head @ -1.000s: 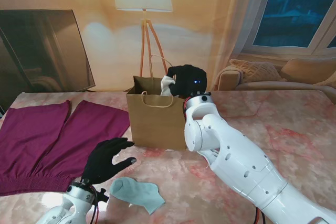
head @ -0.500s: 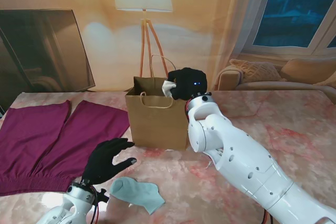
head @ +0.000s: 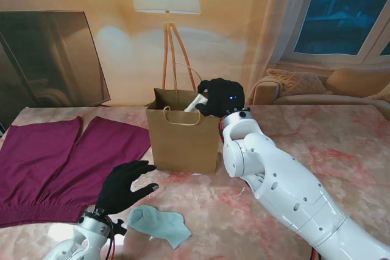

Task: Fold the socks and the shorts into the kraft paper bag

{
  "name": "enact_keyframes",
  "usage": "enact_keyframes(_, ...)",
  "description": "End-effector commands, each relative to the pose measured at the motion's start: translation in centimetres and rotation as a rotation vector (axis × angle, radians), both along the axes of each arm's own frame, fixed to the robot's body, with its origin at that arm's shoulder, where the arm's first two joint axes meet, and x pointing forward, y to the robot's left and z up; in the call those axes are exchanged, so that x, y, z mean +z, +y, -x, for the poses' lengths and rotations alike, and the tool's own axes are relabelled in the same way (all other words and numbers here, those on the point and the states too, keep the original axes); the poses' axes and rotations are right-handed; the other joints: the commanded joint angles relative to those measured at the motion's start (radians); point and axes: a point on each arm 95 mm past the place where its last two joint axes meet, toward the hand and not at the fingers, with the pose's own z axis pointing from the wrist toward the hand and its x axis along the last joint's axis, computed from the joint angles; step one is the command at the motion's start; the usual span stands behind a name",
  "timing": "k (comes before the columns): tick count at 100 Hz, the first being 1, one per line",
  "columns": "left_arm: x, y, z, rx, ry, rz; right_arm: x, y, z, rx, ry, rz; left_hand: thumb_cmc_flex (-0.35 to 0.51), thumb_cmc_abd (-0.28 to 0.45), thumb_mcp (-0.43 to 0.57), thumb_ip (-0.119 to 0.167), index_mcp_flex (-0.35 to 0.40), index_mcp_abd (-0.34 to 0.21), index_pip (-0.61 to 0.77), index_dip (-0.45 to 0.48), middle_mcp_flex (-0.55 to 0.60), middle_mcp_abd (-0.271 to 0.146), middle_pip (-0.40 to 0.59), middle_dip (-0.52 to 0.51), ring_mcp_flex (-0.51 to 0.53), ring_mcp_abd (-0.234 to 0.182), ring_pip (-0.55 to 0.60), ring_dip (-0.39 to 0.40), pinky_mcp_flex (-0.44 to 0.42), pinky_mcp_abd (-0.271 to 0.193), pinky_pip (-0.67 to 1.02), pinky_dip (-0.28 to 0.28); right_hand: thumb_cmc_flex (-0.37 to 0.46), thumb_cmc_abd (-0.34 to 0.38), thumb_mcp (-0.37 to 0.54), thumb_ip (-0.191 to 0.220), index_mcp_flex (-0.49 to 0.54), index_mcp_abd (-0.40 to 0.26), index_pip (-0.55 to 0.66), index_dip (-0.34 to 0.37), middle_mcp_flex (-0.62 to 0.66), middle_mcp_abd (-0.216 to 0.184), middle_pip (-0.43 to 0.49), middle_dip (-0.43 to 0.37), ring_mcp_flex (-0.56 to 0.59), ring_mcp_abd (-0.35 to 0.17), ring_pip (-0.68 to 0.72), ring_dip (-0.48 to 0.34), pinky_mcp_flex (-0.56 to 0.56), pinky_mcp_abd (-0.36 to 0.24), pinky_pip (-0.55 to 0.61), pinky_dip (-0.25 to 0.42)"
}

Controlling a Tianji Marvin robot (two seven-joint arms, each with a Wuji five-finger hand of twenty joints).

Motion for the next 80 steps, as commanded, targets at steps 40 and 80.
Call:
enact_keyframes(40,0.0,-0.1,0.1,-0.002,0.002,0.006,0.4,-0.6,0.6,0.007,-0.009,-0.012,0.000,0.015,-0.018,0.064,0.017,-0.007,0.001,0.006,-0.041,0.013,-0.016,0.003,-0.026,-0.009,-0.016,-0.004,-0.011,-0.006,-0.010,-0.010,-0.079,0.100,-0.112,0.078,-0.079,0.040,-0.047,-0.028,-0.083,0.015,-0.038,-0.037,-0.066,0.012,-0.072,-0.047,-0.071,0.015,-0.114,0.016)
enact_keyframes(80,0.3,0.0,0.2,-0.003,0.004,-0.012,1.9,-4.0,3.6,0.009,-0.125,-0.035,0.006,0.014,-0.015,0.065,0.017,-0.005,0.001,0.005,-0.041,0.014,-0.016,0.003,-0.025,-0.008,-0.015,-0.004,-0.009,-0.005,-0.008,-0.009,-0.091,0.165,-0.140,0.098,-0.098,0.030,-0.055,-0.035,-0.074,0.023,-0.136,-0.159,-0.091,0.019,-0.323,-0.254,-0.220,-0.007,-0.485,-0.233)
